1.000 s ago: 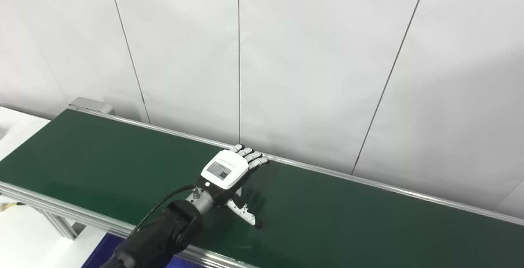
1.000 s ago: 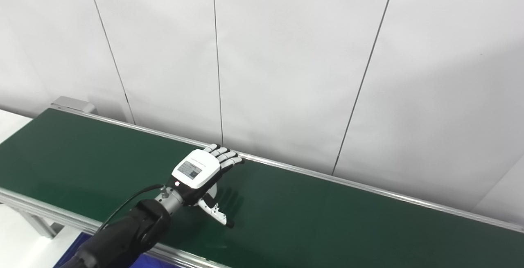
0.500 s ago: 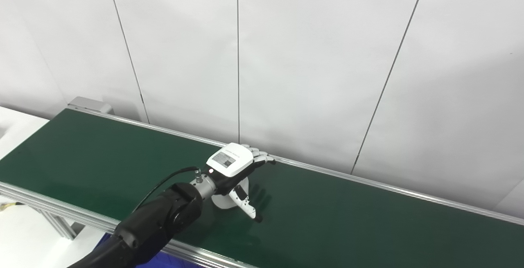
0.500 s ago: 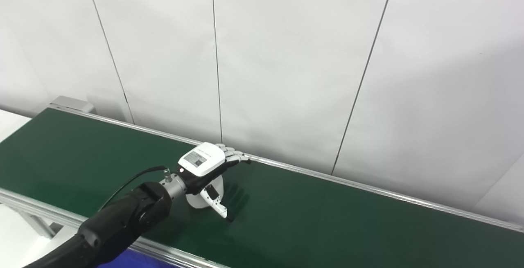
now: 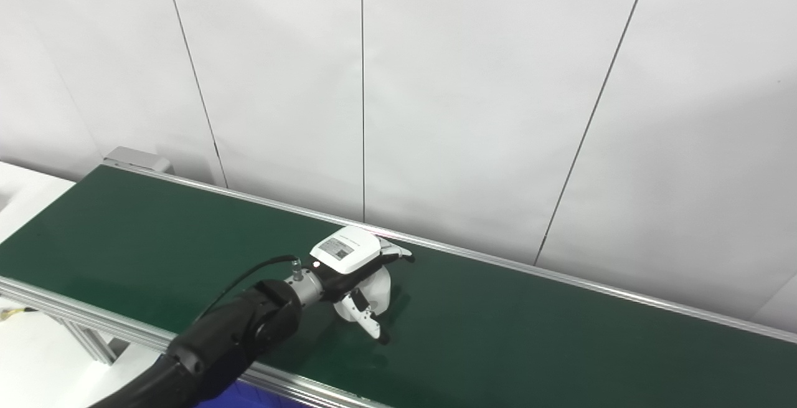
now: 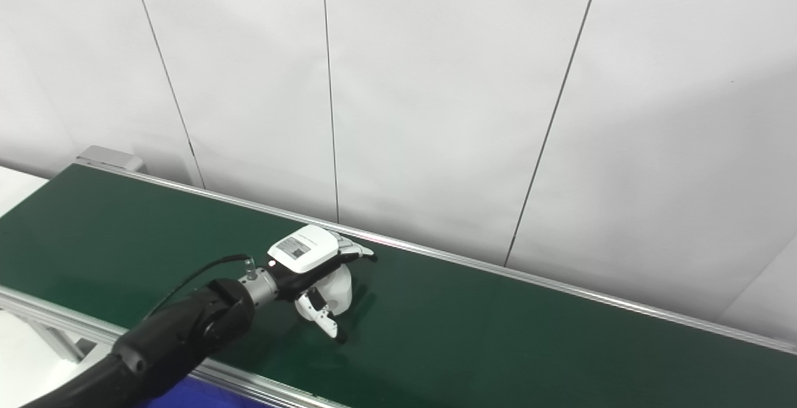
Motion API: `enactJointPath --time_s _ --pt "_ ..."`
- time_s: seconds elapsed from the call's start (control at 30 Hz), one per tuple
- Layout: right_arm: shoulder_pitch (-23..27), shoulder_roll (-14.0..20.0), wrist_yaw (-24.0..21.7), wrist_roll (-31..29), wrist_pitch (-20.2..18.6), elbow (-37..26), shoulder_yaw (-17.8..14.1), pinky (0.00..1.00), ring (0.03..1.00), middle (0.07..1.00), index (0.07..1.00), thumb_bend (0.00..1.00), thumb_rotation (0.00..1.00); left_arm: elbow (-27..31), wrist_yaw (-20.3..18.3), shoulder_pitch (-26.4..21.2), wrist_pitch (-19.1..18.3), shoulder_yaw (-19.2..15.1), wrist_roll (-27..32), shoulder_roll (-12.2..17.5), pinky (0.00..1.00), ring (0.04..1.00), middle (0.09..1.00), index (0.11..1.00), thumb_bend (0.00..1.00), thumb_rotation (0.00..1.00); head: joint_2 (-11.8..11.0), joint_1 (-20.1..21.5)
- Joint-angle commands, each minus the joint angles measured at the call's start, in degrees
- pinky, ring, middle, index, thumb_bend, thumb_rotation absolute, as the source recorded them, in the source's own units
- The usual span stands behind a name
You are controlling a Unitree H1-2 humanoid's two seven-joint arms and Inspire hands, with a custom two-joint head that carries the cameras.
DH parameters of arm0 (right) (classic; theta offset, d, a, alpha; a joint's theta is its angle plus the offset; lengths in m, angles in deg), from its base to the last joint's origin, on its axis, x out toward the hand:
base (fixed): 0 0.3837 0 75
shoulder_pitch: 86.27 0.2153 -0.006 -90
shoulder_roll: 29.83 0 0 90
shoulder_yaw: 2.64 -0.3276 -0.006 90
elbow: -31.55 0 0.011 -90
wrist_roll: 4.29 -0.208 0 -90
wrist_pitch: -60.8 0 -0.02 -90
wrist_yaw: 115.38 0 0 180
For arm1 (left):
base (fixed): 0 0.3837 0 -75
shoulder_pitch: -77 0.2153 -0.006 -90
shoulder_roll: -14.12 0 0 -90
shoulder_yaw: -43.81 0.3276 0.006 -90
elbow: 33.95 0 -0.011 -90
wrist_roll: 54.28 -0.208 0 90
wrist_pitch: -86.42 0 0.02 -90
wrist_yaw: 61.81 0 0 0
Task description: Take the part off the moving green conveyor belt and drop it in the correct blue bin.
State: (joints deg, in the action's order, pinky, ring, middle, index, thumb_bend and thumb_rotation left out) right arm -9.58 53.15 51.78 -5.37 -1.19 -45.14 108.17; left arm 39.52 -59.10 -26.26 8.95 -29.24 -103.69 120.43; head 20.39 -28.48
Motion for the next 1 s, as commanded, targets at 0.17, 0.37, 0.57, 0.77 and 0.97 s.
enactJointPath --time_s 0.17,0.37,0.57,0.77,0.97 --pt "-0.6 -0.5 -2.4 0.8 -1.1 0.2 1.0 0.98 0.994 0.997 0.99 0.93 0.92 0.8 4.2 -0.2 -1.4 -0.6 -2.2 0.5 0.64 0.68 0.711 0.724 0.86 0.18 0.4 -0.1" --pt "-0.8 -0.6 -2.3 1.2 -1.1 -0.3 1.1 0.95 0.984 0.989 0.993 0.93 0.93 1.2 3.5 -0.3 -4.3 -0.4 -3.4 -0.2 0.47 0.504 0.495 0.542 0.58 0.0 0.6 0.1" --pt "-0.8 -0.5 -1.7 1.5 -1.1 -0.5 1.2 0.9 0.963 0.975 0.99 0.93 0.93 2.2 2.0 -0.2 -6.3 -1.0 -2.5 -1.1 0.33 0.375 0.416 0.518 0.52 0.0 0.7 0.1" --pt "-0.7 -0.5 -1.4 1.7 -1.1 -0.4 1.2 0.87 0.948 0.966 0.988 0.94 0.93 3.0 1.4 -0.2 -7.5 -1.0 -2.4 -1.3 0.35 0.399 0.434 0.517 0.52 0.0 0.8 0.1" --pt "-0.7 -0.5 -1.6 1.6 -1.1 -0.5 1.2 0.86 0.951 0.967 0.994 0.93 0.93 5.3 1.3 -0.1 -7.5 -1.3 -1.9 -1.0 0.35 0.413 0.45 0.511 0.52 0.0 1.8 0.0"
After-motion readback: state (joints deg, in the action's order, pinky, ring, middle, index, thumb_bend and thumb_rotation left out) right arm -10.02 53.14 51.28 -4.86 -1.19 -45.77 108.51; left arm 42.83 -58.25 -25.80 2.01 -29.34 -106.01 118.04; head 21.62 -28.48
